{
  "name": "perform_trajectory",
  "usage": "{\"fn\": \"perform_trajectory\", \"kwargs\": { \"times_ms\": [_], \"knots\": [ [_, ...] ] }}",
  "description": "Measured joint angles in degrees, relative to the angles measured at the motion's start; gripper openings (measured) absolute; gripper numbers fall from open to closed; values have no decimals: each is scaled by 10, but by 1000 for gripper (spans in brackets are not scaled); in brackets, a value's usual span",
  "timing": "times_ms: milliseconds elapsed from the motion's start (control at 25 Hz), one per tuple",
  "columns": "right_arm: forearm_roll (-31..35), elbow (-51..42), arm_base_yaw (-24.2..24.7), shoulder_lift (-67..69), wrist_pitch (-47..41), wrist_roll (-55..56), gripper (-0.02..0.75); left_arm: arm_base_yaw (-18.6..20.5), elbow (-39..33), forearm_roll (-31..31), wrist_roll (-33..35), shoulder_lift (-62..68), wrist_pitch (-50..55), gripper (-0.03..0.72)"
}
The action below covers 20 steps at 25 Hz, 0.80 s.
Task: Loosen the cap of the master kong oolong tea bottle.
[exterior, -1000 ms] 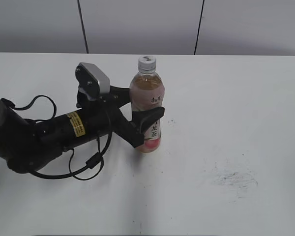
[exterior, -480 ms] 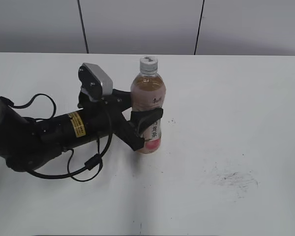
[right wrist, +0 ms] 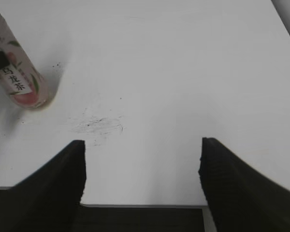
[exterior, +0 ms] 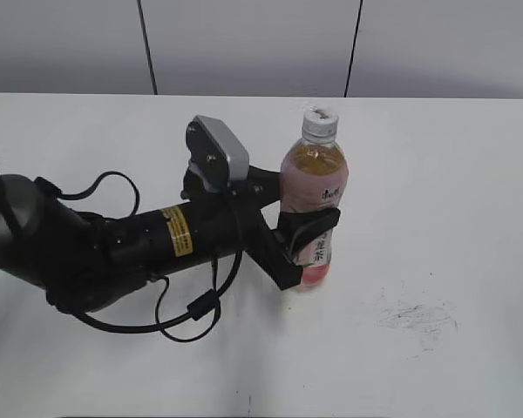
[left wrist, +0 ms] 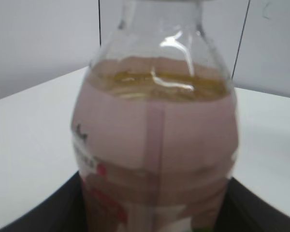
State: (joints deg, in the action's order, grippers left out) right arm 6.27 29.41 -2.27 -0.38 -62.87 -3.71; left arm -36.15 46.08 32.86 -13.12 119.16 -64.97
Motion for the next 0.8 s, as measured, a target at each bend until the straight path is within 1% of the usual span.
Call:
{"fn": "perform_trajectory", "kwargs": {
  "times_ms": [160, 280, 400, 520, 680, 800],
  "knots": [
    [36, 0, 0, 8, 0, -26, 554, -9, 1, 5, -1, 17, -6, 396],
    [69, 5, 0, 68, 11, -72, 554, -9, 1, 5, -1, 18, -8, 396],
    [103, 31, 0, 163, 34, -114, 552, -9, 1, 5, -1, 18, -8, 396],
    [136, 74, 0, 287, 39, -147, 529, -9, 1, 5, -1, 18, -8, 396],
    [187, 158, 1, 468, 35, -165, 482, -9, 1, 5, -2, 18, -9, 396],
    [225, 223, -4, 593, 16, -167, 470, -9, 1, 7, -2, 18, -9, 396]
  ]
}}
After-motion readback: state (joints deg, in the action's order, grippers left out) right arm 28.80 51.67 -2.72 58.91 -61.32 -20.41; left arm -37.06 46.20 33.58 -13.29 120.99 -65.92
